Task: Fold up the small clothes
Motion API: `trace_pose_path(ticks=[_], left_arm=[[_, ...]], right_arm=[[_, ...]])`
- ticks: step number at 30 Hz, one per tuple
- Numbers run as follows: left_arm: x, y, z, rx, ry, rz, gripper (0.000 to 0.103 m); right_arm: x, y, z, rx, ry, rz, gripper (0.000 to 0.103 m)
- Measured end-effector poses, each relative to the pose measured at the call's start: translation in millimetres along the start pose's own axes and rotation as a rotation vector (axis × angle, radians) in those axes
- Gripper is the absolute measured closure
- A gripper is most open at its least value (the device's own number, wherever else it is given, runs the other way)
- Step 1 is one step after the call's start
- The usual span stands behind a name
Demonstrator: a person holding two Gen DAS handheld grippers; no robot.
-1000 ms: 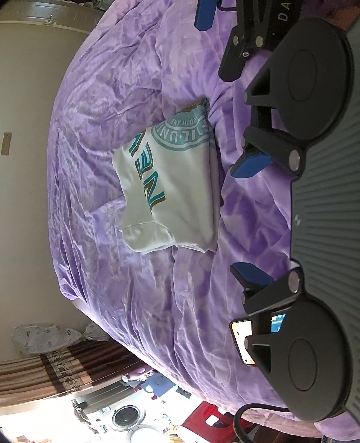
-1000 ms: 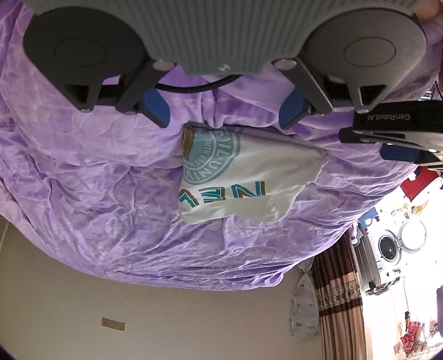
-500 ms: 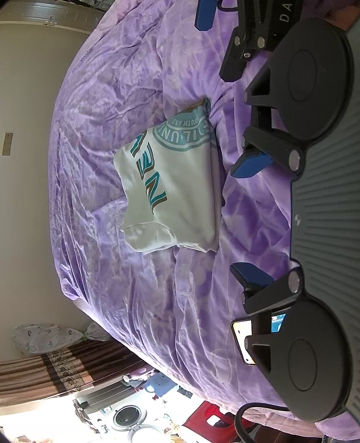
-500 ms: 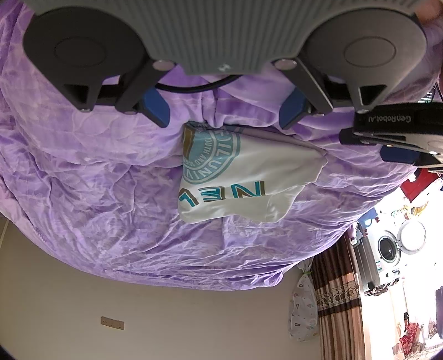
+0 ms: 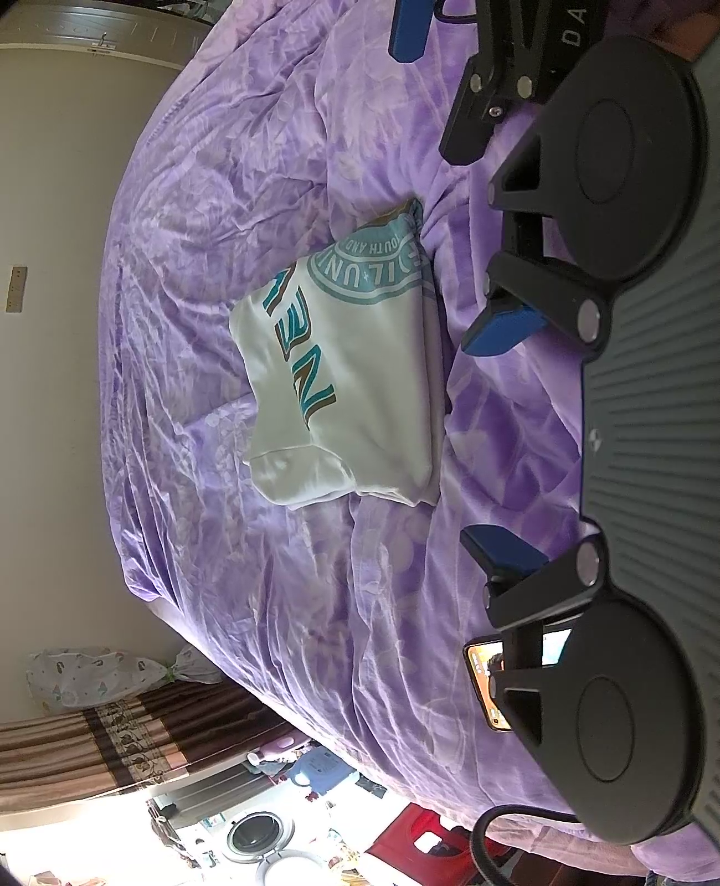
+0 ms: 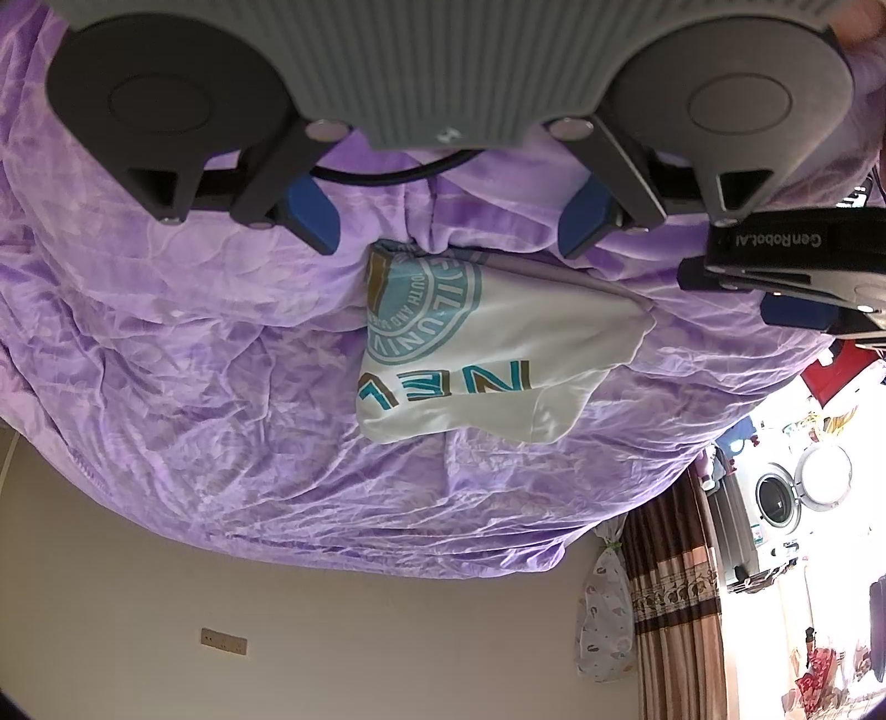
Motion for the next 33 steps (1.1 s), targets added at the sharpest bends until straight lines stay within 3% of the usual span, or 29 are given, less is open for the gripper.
trace_pose_path(ticks=[33], left_arm=[[1.2, 6.6, 3.2, 0.010, -0.001, 0.003, 0.021]], right_arm=[[-1.4, 2.0, 0.2, 0.003, 0.006, 0.001, 0.021]])
Point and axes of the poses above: each gripper's, at about its wrist camera, not at the fingertips, and z roughly against the way its jaws point, x to its right, y to its top, the point moved 10 cm from there along -z, roughly the way its jaws point, and after that the axes turned 6 degrees about -x, right-handed, at the moved point
